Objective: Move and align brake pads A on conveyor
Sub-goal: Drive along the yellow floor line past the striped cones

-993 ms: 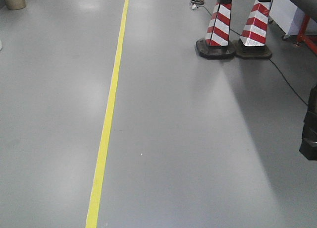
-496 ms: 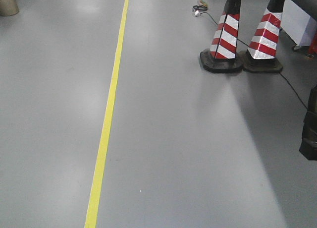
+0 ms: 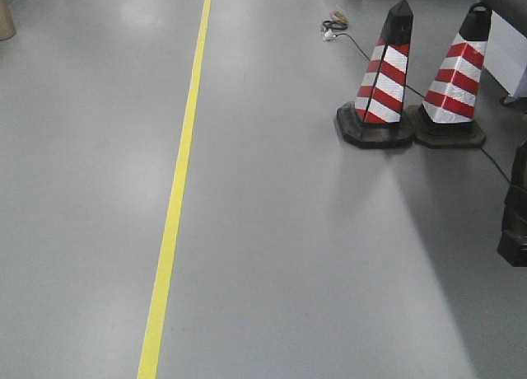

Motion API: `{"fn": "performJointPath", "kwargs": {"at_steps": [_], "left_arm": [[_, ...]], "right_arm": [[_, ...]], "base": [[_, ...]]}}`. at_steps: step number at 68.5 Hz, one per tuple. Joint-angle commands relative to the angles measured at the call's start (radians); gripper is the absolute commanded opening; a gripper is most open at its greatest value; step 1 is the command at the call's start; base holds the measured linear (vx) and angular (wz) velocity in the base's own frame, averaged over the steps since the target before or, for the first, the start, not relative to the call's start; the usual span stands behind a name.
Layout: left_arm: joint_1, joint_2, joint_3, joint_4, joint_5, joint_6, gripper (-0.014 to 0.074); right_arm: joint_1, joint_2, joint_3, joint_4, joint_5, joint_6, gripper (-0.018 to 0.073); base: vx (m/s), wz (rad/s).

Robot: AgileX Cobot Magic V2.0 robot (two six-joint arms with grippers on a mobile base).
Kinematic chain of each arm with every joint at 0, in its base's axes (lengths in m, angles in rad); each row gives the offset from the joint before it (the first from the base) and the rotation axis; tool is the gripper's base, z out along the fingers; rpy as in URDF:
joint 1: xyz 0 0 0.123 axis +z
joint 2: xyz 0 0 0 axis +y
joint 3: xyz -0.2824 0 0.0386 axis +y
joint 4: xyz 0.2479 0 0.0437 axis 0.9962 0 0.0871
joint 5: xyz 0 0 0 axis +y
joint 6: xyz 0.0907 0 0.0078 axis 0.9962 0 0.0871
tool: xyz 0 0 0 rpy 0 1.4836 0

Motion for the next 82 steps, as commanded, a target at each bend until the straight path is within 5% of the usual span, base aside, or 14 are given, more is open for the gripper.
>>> {"fn": "performJointPath", "kwargs": {"at_steps": [1, 82], "left_arm": [[-0.004, -0.003, -0.028, -0.002, -0.074, 0.0, 0.0135], [-0.004, -0.003, -0.028, -0.002, -0.073, 0.0, 0.0135]], "right_arm": [[-0.004, -0.003, -0.035, -0.004, -0.094, -0.004, 0.0033], [-0.004, -0.003, -0.035, -0.004, -0.094, -0.004, 0.0033]], "base": [[0.57, -0.01], [0.56, 0.0]]}}
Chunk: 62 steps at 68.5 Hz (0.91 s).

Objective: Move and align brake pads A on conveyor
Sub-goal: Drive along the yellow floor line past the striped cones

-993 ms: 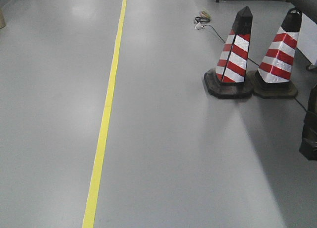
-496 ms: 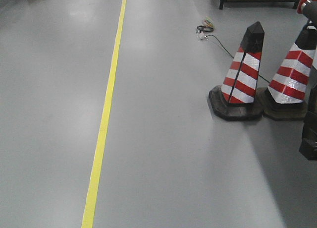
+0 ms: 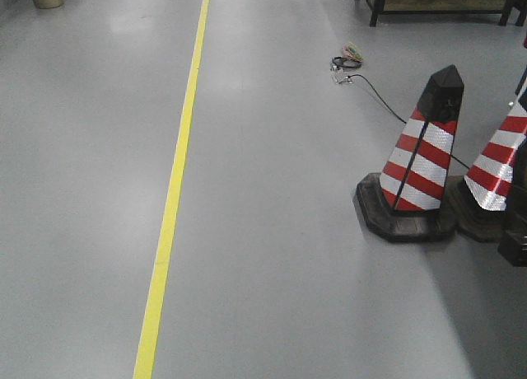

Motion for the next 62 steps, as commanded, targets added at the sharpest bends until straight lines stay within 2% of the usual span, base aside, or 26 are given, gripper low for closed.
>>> {"fn": "performJointPath", "kwargs": {"at_steps": [1, 62], "left_arm": [[-0.004, -0.003, -0.028, -0.001, -0.073, 0.0, 0.0135], [-0.004, -0.003, -0.028, -0.001, -0.074, 0.0, 0.0135]], "right_arm": [[-0.004, -0.003, -0.035, -0.004, -0.095, -0.004, 0.0033], [-0.004, -0.003, -0.035, -0.004, -0.095, -0.004, 0.0033]], "base": [[0.53, 0.0], [0.51, -0.01]]}}
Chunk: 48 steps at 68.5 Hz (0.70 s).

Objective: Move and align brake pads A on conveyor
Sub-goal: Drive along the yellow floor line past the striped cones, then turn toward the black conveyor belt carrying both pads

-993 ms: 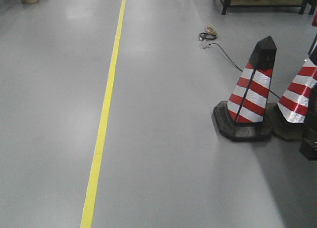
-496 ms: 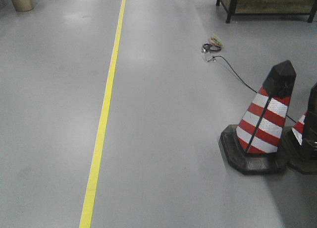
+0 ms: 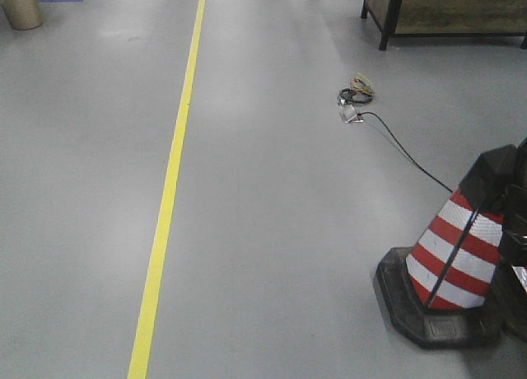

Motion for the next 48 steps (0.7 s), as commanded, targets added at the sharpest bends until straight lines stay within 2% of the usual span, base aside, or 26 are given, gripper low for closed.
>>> {"fn": "performJointPath", "kwargs": {"at_steps": [1, 31, 48], "left_arm": [[-0.004, -0.003, -0.028, -0.001, -0.074, 0.0, 0.0135], [-0.004, -0.003, -0.028, -0.001, -0.074, 0.0, 0.0135], [-0.004, -0.003, -0.028, -0.001, -0.074, 0.0, 0.0135]], "right_arm": [[-0.004, -0.003, -0.035, -0.004, -0.095, -0.004, 0.0033], [-0.004, -0.002, -0.035, -0.004, -0.097, -0.004, 0.0033], [-0.004, -0.002, -0.035, -0.004, -0.097, -0.004, 0.0033]], "base": [[0.47, -0.03], [0.42, -0.05], [0.31, -0.21]]}}
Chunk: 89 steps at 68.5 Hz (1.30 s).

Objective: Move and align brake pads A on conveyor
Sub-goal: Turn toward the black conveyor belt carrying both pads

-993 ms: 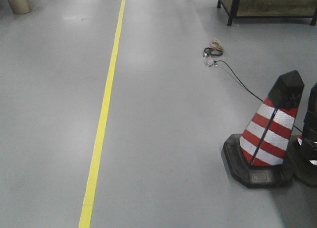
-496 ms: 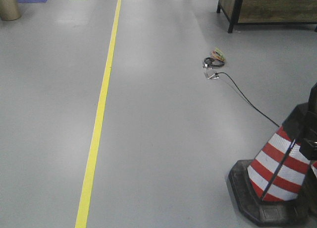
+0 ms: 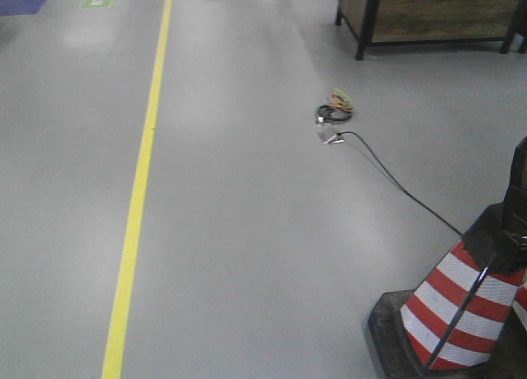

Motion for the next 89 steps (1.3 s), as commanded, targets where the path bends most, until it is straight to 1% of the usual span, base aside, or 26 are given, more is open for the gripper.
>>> {"fn": "performJointPath", "kwargs": {"at_steps": [1, 20, 89], "left_arm": [[-0.004, -0.003, -0.028, -0.003, -0.074, 0.0, 0.0135], [-0.004, -0.003, -0.028, -0.003, -0.074, 0.0, 0.0135], [-0.004, -0.003, -0.028, -0.003, -0.074, 0.0, 0.0135]], "right_arm": [[-0.004, -0.004, -0.035, -0.004, -0.096, -0.004, 0.0033], [-0.004, 0.015, -0.035, -0.004, -0.096, -0.004, 0.0033], [-0.004, 0.014, -0.035, -0.004, -0.094, -0.004, 0.0033]], "base": [[0.27, -0.34], [0.22, -0.53], [0.2, -0.73]]}}
